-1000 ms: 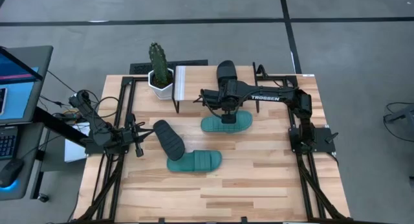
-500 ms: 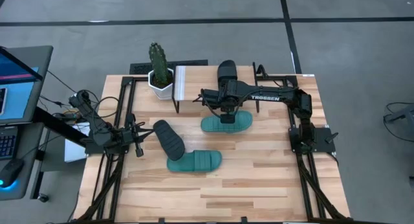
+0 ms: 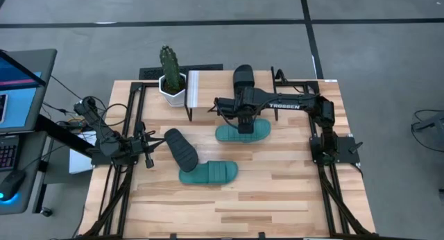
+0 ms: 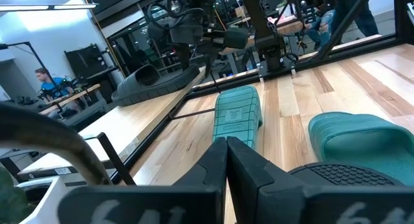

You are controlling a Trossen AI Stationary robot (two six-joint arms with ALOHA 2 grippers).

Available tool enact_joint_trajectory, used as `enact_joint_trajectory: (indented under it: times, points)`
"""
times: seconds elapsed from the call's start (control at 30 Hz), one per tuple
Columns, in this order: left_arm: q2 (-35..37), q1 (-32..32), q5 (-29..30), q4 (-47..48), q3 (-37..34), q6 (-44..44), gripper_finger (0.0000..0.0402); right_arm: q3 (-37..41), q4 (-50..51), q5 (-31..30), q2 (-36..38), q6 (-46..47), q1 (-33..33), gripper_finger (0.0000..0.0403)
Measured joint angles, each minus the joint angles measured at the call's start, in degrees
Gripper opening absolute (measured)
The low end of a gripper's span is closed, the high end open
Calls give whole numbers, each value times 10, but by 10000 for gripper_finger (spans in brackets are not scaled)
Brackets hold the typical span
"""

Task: Pick and place slides into the shelf
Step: Put the right black slipper on the shelf, then put the black slipper on the shelf

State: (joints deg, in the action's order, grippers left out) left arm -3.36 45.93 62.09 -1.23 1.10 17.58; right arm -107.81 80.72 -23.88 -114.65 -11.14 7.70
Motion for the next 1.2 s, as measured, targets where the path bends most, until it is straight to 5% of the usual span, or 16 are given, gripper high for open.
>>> enact_joint_trajectory:
  times: [0.33, 0.8, 1.0, 1.2]
  points:
    - [0, 0, 0, 0, 0, 4, 0, -1, 17, -2, 0, 1, -16, 258]
    - [0, 0, 0, 0, 0, 1, 0, -102, 87, 0, 0, 7, -88, 260]
    - [0, 0, 0, 0, 0, 0, 0, -183, 92, 5, 28, 80, -111, 260]
    - [0, 0, 0, 0, 0, 3, 0, -226, 45, -7, 134, 211, -115, 260]
